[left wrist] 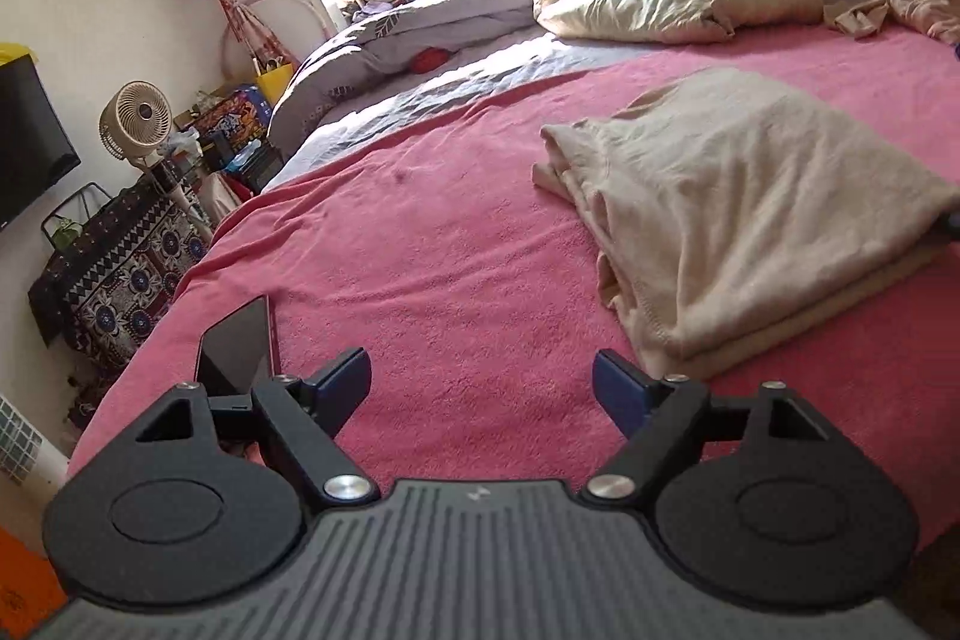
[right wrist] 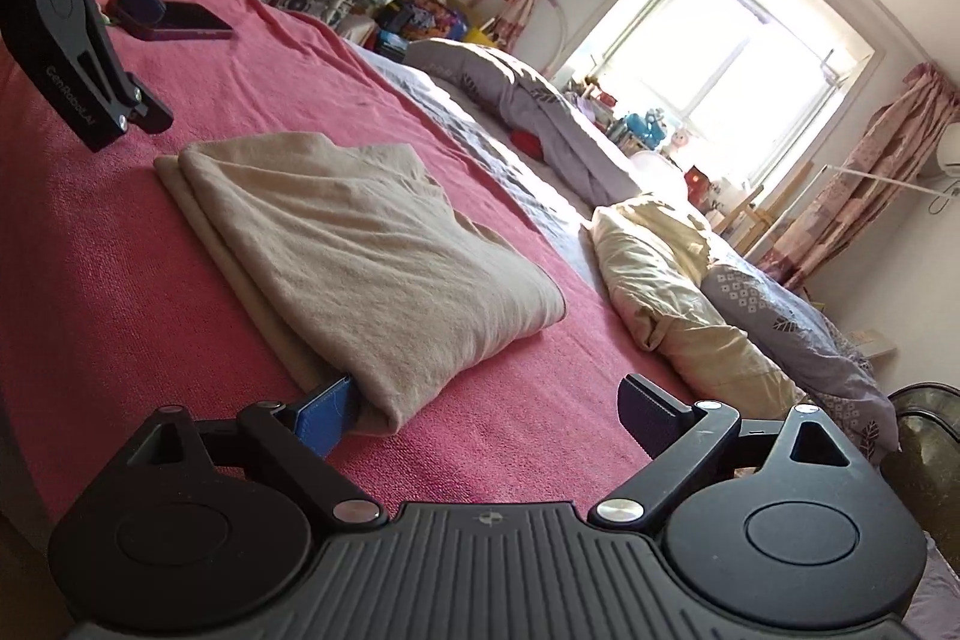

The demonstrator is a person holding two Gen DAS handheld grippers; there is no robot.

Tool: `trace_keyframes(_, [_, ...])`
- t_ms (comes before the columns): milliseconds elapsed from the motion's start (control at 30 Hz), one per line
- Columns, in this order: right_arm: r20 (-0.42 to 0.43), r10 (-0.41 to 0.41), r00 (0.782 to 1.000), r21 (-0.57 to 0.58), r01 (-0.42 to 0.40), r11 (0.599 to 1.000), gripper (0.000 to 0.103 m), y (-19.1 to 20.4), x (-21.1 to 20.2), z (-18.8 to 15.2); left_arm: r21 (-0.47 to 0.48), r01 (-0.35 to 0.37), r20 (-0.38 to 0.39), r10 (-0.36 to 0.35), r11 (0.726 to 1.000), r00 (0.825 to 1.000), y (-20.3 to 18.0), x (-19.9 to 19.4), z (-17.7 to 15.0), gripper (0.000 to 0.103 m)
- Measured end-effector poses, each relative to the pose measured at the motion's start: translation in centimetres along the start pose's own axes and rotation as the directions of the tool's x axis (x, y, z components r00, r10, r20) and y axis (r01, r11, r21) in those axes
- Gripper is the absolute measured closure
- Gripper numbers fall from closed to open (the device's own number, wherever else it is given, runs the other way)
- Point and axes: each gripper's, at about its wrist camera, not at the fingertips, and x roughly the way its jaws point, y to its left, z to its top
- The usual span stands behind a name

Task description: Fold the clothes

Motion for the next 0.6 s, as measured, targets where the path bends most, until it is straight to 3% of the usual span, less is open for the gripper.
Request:
trace_keyframes(67, [0.020,0.001,1.000,-0.010,-0.001,1.000,0.009,0.4,0.4,0.3,-0.022,0.112,0.055,-0.111,0.993,0.992,-0.2,-1.0,1.1,0.019])
trace_keyframes(133, [0.040,-0.007,0.999,-0.021,0.008,1.000,0.009,0.9,0.8,0.6,0.013,0.183,0.088,-0.184,0.983,0.979,-1.9,-1.1,2.0,0.018])
trace_keyframes(233, [0.040,-0.009,0.999,-0.035,0.010,0.999,0.010,1.3,1.4,0.5,0.108,0.124,0.038,-0.129,0.986,0.991,-5.3,1.4,2.1,0.018])
trace_keyframes(300, [0.021,0.026,0.999,-0.023,-0.025,0.999,0.018,1.1,1.7,0.0,0.105,0.110,-0.017,-0.109,0.988,0.994,-6.0,2.9,1.4,0.017])
trace_keyframes(367, [0.017,0.061,0.998,0.003,-0.061,0.998,0.030,0.7,1.5,-0.4,0.059,0.124,-0.018,-0.123,0.991,0.992,-5.1,2.8,0.9,0.016])
trace_keyframes(400, [0.023,0.062,0.998,0.005,-0.062,0.998,0.030,0.6,1.5,-0.4,0.038,0.130,-0.018,-0.130,0.991,0.991,-4.6,2.7,0.7,0.016])
trace_keyframes(500, [0.047,0.044,0.998,-0.020,-0.043,0.999,0.030,0.6,1.3,-0.1,0.110,0.131,0.022,-0.134,0.985,0.991,-3.7,0.8,0.7,0.017])
trace_keyframes(600, [0.069,0.077,0.995,-0.002,-0.078,0.997,0.038,-0.1,1.1,0.5,0.221,0.200,0.074,-0.221,0.954,0.972,-3.5,-1.3,1.1,0.017])
